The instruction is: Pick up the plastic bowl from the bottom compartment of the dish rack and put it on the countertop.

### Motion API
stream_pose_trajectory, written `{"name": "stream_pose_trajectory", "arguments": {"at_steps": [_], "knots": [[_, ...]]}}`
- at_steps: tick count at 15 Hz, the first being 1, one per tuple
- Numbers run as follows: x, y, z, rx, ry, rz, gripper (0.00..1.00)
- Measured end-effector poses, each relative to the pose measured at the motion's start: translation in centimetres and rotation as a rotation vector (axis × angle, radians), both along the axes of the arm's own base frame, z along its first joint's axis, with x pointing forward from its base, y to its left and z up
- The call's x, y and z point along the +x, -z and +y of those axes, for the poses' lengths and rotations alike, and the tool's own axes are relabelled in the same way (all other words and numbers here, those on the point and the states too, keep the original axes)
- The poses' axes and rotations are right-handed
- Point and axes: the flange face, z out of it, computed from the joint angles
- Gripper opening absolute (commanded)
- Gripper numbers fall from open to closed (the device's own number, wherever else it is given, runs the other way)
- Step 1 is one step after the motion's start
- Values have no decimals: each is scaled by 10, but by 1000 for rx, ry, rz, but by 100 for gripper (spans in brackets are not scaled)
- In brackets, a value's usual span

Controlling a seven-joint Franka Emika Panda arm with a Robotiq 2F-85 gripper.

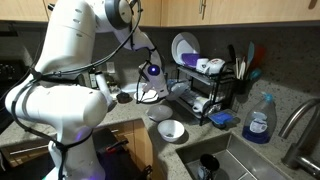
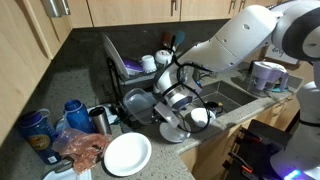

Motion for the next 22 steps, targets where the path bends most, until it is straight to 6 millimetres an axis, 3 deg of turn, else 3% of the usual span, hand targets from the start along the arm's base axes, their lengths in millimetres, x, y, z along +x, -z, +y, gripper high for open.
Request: {"name": "stream_pose_trajectory", "arguments": {"at_steps": [9,22], "knots": [[-22,-11,-7,93,-16,123,2],[-24,-50,-17,427,-170,253,2]]}}
